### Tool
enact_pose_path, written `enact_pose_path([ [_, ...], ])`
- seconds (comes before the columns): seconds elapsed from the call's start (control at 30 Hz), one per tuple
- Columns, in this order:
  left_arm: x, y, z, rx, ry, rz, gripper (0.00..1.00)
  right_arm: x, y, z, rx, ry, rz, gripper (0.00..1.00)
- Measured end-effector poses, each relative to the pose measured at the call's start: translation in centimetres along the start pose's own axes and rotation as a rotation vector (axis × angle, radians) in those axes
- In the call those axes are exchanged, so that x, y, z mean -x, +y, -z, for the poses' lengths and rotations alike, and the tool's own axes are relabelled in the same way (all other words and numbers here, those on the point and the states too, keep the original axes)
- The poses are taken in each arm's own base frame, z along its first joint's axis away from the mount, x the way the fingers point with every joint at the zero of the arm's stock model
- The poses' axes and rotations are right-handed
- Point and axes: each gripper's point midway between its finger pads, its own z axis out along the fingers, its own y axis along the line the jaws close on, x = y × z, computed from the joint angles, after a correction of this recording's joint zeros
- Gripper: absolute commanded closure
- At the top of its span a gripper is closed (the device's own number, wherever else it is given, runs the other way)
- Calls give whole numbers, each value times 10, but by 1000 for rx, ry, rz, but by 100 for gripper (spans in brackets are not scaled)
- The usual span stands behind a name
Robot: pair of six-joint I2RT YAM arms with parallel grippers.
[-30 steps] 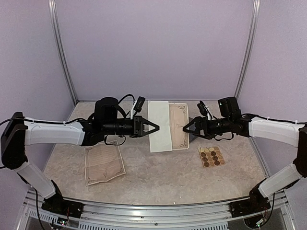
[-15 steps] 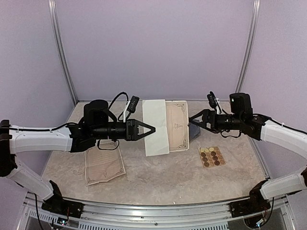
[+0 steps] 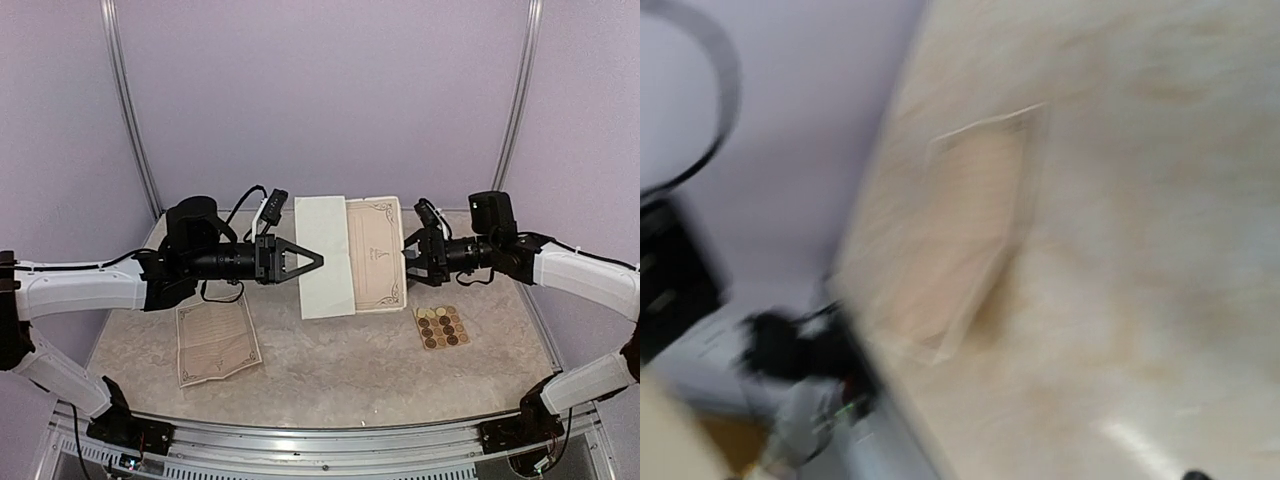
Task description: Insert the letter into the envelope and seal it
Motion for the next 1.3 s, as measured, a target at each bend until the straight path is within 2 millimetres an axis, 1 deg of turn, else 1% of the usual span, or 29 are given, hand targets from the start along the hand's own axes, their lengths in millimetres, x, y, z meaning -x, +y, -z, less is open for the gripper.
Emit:
enact_pose_path([
  [0.13,17,-12,0,-25,-23,20,100,0,44,5,167,66,37,6],
  [0.2,21,-15,-2,-33,-25,21,100,-1,59,8,229,89,56,6],
  [0.3,24,-15,-7,-40,-20,31,100,-5,76,8,283,126,77,6],
  [0.4,22,-13,-12,-45,-5,48,100,-9,90,4,327,156,94,6],
  [0.57,14,-8,-24,-58,33,82,100,-12,101,1,376,174,94,9],
  [0.7,12,-11,-34,-76,53,94,100,-13,101,-4,392,189,83,13],
  [0.77,13,-15,-38,-90,54,93,100,-14,99,-8,398,203,73,17],
  [0.9,15,-23,-44,-113,55,92,100,-17,97,-15,410,225,59,30],
  [0.97,16,-25,-46,-120,54,89,100,-18,99,-15,420,232,54,39],
  [1.1,17,-26,-47,-122,50,87,100,-15,106,-13,447,227,66,64],
  [1.13,17,-25,-47,-120,49,88,100,-15,108,-13,452,227,67,72],
  [1.17,17,-25,-47,-118,48,88,100,-15,109,-13,456,225,74,82],
  [1.23,17,-24,-47,-116,46,88,100,-14,110,-12,461,224,71,96],
  [1.27,18,-24,-47,-115,44,88,100,-14,111,-12,464,222,74,100],
  [1.3,17,-24,-47,-112,43,89,94,-14,112,-12,467,221,75,100],
])
